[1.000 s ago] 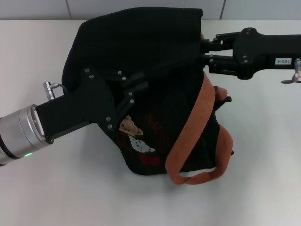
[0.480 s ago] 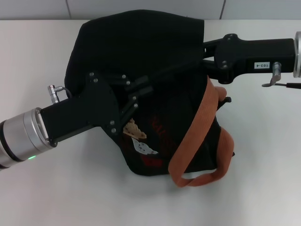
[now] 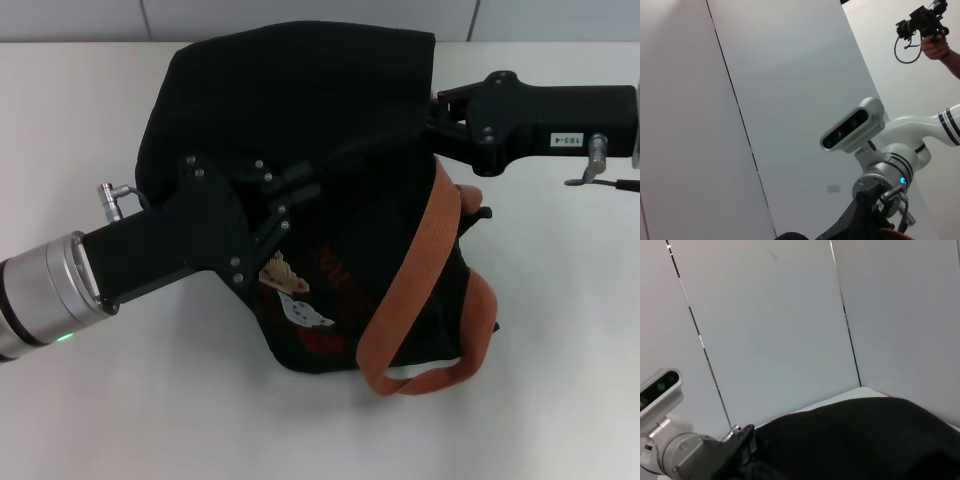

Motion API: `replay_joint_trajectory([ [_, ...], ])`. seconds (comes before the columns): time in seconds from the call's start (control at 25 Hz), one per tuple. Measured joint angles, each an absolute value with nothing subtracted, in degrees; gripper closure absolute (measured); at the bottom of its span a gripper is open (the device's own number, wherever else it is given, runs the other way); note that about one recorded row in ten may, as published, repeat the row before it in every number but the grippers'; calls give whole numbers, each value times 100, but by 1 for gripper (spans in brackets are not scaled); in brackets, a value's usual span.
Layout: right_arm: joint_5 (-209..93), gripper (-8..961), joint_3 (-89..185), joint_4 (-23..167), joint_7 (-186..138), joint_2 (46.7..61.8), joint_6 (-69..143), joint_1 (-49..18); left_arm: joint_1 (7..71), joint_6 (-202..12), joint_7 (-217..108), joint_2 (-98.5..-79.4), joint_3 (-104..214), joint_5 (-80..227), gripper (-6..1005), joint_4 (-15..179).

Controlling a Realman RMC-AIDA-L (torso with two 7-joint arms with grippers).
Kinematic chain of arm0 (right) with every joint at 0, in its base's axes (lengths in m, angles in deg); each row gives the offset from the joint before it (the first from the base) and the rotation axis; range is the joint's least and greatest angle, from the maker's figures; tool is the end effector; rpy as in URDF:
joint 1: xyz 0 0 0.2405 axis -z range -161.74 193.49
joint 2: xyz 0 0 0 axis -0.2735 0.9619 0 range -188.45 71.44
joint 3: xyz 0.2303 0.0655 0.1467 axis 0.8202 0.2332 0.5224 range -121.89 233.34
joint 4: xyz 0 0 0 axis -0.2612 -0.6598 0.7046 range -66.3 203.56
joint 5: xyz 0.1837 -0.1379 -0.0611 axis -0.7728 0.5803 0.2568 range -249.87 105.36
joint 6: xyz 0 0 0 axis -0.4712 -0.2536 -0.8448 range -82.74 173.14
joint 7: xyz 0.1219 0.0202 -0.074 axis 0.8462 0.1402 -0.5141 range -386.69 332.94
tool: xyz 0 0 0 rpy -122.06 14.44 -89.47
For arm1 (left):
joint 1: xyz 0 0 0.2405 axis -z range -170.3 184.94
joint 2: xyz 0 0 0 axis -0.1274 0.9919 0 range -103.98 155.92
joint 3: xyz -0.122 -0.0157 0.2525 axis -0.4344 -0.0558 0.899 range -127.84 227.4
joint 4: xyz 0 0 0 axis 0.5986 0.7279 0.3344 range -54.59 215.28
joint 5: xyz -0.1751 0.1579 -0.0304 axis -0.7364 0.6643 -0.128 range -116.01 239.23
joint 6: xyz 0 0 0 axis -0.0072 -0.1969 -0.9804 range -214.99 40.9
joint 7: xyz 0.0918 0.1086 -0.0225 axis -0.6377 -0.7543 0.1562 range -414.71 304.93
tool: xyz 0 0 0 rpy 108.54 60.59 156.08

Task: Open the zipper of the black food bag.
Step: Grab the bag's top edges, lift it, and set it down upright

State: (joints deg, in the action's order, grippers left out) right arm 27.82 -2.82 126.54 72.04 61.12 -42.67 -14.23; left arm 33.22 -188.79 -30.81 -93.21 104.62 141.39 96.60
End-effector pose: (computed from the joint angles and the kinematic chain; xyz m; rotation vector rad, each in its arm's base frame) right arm 0.1961 0.3891 0.0096 -2.8114 0.5137 0.8012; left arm -0.2790 0.2991 -0.0482 -2.3697 0.2529 -1.1828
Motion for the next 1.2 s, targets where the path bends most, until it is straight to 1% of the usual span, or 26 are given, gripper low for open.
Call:
replay_joint_trajectory([
  [0.44, 2274, 916, -28, 12464, 6777, 6082, -4360, -958, 3267, -18865, -3081, -9313, 10103, 14119, 909, 9661],
  [0.72, 2055, 957, 289, 11759, 6402, 6064, -4453, -926, 3262, -18820, -3081, -9301, 10062, 14037, 909, 9661],
  [0.92, 2007, 953, 364, 11387, 6151, 6059, -4483, -950, 3283, -18797, -3081, -9301, 10058, 14029, 909, 9661],
  [1.2, 1968, 899, 374, 11268, 5549, 6066, -4404, -974, 3308, -18794, -3081, -9295, 10081, 14026, 909, 9661],
])
